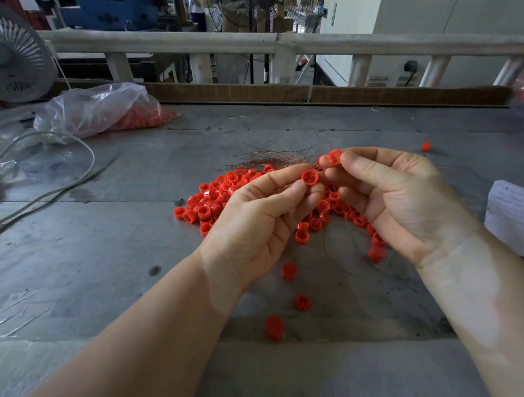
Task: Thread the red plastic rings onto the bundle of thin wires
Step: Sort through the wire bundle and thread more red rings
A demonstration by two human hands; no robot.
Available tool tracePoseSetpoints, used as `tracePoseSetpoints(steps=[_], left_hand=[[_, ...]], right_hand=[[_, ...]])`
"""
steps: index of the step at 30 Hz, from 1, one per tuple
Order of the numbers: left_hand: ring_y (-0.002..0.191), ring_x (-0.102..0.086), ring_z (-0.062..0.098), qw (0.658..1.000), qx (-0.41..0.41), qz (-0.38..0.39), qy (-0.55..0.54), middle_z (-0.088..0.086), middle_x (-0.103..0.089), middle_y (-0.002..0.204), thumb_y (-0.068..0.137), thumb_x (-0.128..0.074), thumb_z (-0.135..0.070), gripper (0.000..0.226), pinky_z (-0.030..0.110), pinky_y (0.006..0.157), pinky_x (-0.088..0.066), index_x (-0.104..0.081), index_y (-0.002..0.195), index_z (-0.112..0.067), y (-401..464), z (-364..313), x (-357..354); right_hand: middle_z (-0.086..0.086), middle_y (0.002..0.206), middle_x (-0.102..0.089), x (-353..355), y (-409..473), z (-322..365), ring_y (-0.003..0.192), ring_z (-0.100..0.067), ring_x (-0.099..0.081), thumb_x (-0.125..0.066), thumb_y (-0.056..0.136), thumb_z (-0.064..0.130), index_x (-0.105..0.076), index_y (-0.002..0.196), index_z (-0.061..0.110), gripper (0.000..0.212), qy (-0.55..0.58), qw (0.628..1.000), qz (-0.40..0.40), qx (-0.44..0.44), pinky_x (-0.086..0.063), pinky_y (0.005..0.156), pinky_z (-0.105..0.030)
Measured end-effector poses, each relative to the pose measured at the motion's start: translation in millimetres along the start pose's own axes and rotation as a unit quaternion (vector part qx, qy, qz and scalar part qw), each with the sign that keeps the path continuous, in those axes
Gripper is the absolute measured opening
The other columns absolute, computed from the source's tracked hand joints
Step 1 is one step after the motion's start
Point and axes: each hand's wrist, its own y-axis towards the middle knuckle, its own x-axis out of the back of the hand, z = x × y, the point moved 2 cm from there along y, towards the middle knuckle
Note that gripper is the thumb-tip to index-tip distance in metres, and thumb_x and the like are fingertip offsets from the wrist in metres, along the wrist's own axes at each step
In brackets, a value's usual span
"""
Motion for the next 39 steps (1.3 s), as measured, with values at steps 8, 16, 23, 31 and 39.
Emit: tracePoseSetpoints(steps=[8, 16, 23, 31, 39], left_hand=[[0.064, -0.069, 0.013, 1.0, 0.003, -0.002, -0.006, 0.01, -0.069, 0.072, 0.066, -0.056, 0.002, 0.021, 0.018, 0.061, -0.056, -0.07, 0.08, -0.001, 0.2, -0.4, 0.4], [0.065, -0.069, 0.014, 1.0, 0.006, 0.002, -0.013, 0.01, -0.07, 0.072, 0.066, -0.056, 0.003, 0.02, 0.018, 0.061, -0.056, -0.07, 0.081, -0.001, -0.3, -1.5, 0.3], [0.066, -0.069, 0.014, 1.0, 0.005, 0.01, -0.006, 0.01, -0.07, 0.073, 0.067, -0.057, 0.002, 0.02, 0.017, 0.06, -0.055, -0.075, 0.074, -0.004, 0.2, -1.1, 0.4], [0.067, -0.069, 0.013, 1.0, 0.002, 0.015, -0.008, 0.011, -0.07, 0.075, 0.067, -0.058, 0.001, 0.02, 0.018, 0.062, -0.056, -0.075, 0.076, -0.003, 1.1, -1.1, 1.0], [0.065, -0.069, 0.012, 1.0, -0.016, -0.001, -0.002, 0.009, -0.07, 0.072, 0.066, -0.058, 0.0, 0.02, 0.018, 0.061, -0.056, -0.076, 0.072, -0.006, 2.0, -0.7, 2.6]], right_hand=[[-0.002, 0.076, -0.073, 0.2, 0.3, -0.3, 0.062, -0.003, -0.065, -0.063, 0.067, 0.017, -0.065, 0.078, 0.009, 0.013, -0.002, 1.0, 0.009, -0.006, -0.049, 0.05, -0.012], [-0.005, 0.079, -0.073, -0.2, 0.3, -0.2, 0.064, -0.004, -0.066, -0.062, 0.068, 0.017, -0.064, 0.076, 0.011, 0.011, 0.008, 1.0, 0.014, -0.007, -0.05, 0.052, -0.013], [-0.003, 0.074, -0.072, 2.0, 1.3, -2.6, 0.063, -0.004, -0.064, -0.064, 0.065, 0.013, -0.072, 0.07, 0.011, 0.01, 0.02, 1.0, 0.016, -0.001, -0.05, 0.056, -0.012], [-0.003, 0.074, -0.072, 2.8, 1.7, -3.4, 0.061, -0.005, -0.064, -0.062, 0.063, 0.005, -0.07, 0.077, 0.009, 0.017, 0.023, 0.999, 0.022, -0.004, -0.051, 0.057, -0.012], [0.004, 0.066, -0.067, 0.0, -1.7, -0.9, 0.066, -0.007, -0.063, -0.069, 0.074, 0.024, -0.066, 0.071, 0.022, 0.005, -0.205, 0.963, -0.032, 0.172, -0.052, 0.063, -0.018]])
